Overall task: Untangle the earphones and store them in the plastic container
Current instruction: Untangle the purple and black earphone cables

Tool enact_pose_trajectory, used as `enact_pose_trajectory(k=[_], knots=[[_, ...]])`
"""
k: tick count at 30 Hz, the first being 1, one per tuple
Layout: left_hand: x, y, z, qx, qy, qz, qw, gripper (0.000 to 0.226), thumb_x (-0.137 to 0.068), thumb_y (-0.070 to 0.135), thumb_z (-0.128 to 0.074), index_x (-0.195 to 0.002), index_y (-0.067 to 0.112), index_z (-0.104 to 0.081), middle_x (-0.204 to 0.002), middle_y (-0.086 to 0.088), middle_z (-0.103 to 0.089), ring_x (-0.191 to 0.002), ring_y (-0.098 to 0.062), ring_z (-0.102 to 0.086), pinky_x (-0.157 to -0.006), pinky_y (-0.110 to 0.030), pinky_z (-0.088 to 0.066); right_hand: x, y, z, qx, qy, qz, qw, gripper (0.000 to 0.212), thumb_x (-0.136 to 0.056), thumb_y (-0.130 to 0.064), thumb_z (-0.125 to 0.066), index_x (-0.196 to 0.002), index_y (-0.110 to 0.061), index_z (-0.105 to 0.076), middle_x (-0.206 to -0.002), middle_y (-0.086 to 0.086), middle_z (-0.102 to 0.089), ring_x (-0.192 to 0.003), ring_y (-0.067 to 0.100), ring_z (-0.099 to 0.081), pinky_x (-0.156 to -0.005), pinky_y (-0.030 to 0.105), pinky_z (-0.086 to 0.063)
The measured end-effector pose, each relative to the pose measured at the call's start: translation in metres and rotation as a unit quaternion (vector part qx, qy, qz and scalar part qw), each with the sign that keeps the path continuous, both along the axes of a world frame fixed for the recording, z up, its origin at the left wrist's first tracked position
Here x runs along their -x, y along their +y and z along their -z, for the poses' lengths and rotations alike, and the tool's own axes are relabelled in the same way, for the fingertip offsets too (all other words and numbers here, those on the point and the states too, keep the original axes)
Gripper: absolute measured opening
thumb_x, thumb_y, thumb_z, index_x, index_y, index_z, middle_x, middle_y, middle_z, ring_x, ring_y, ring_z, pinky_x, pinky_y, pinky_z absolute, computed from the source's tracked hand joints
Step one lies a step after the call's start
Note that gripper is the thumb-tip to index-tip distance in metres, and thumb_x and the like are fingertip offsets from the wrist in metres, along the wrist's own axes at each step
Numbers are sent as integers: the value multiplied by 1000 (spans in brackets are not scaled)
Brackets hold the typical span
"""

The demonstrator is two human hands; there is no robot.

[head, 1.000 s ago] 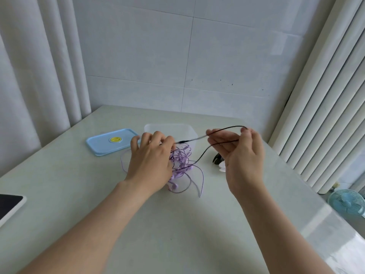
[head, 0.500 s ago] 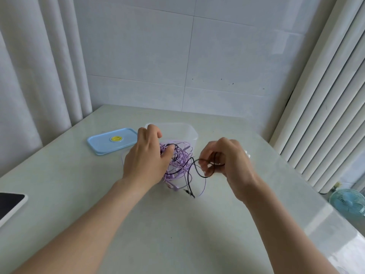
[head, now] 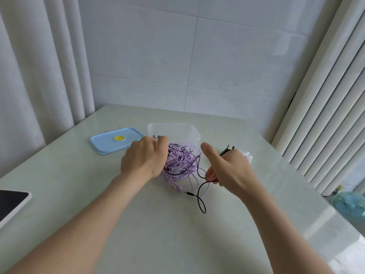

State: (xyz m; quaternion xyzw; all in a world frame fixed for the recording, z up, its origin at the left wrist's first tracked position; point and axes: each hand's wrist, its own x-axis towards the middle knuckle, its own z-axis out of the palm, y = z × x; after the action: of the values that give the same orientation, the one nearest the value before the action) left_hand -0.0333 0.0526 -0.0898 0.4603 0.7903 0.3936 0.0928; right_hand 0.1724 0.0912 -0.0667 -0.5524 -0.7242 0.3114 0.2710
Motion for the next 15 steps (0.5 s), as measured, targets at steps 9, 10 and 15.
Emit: enact_pose_trajectory(k=[9,10,15], knots=[[6,6,4,-38,-56,57,996,22,-80,10,-52,-74,24,-69,-77,5,-71,-84,-25,-68,-76,-35,-55,-3,12,19,-150,-148,29,977,29,-75,-42,-65,-63,-19,-53,-51,-6,-48,-70,24,-53,-75,36,-54],[7,6,5,-23,-38,47,998,13,-82,13,-58,-78,22,-66,-81,4,-70,-86,-24,-66,-76,-34,-53,-3,14,21,-158,-138,27,977,17,-80,-37,-65,-78,-21,-60,-60,-7,-57,-80,25,-56,-77,36,-51],[9,7,11,32,22,30,999,35,-77,49,-67,-72,15,-70,-70,4,-71,-80,-22,-66,-76,-32,-55,1,19,29,-203,-124,-20,971,32,-94,-24,-61,-125,-27,-72,-81,-9,-72,-86,20,-59,-83,31,-38]])
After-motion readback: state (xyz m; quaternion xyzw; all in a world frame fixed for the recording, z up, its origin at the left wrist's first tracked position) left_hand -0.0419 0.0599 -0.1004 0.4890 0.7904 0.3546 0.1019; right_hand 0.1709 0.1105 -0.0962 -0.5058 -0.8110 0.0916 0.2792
